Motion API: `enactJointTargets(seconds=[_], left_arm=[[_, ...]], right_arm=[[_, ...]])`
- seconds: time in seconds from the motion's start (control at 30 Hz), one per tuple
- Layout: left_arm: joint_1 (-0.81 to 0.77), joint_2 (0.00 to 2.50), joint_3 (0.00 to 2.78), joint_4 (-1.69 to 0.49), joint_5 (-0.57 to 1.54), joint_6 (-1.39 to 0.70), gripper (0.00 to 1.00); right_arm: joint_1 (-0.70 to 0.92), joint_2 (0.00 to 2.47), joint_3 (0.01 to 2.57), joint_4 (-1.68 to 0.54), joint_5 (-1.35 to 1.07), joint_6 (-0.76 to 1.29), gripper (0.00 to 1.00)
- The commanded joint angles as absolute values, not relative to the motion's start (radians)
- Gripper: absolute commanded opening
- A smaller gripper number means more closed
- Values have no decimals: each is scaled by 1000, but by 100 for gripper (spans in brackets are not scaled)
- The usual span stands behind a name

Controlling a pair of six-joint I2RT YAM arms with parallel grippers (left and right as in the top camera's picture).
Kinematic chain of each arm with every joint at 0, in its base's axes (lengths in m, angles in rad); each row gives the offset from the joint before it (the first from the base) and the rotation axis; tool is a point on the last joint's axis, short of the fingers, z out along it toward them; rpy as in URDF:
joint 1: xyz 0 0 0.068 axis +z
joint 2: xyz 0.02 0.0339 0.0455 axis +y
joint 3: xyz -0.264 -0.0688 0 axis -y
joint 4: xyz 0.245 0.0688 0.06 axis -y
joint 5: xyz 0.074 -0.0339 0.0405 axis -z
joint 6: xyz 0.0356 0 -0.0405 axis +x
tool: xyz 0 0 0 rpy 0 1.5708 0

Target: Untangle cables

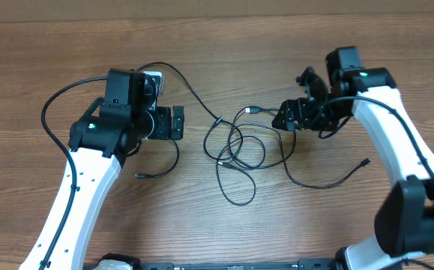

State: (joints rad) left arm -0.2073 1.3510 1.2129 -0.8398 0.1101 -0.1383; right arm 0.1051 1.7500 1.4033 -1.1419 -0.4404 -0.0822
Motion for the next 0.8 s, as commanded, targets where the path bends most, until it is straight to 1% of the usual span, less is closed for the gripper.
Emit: enactJointTargets(seconds=[0.0,0.07,0.17,0.27,0.3,0.6,0.73,0.77], left_arm=[[-203,1358,1220,-838,131,-127,100],[-203,1358,1220,-838,131,-127,100],[-203,1359,1220,-841,131,-127,100],[-203,1359,1220,-845,131,-128,100],[-203,1359,1220,-845,131,-128,100],[-203,1359,1220,-868,131,-128,100],[-203,1359,1220,-869,131,-131,100],[-203,1359,1220,-871,131,-135,100]], right_arm=[[112,1823,1408,-1125,-422,-88,90],[112,1860,1406,-1109,-423,-135,90],[112,1899,1404,-1097,-437,-141,89],[112,1931,1397,-1092,-538,-192,85],[112,1935,1390,-1081,-548,-193,85],[114,1939,1180,-808,-544,-182,84],[114,1939,1152,-774,-544,-170,79],[114,1939,1151,-767,-544,-160,72]])
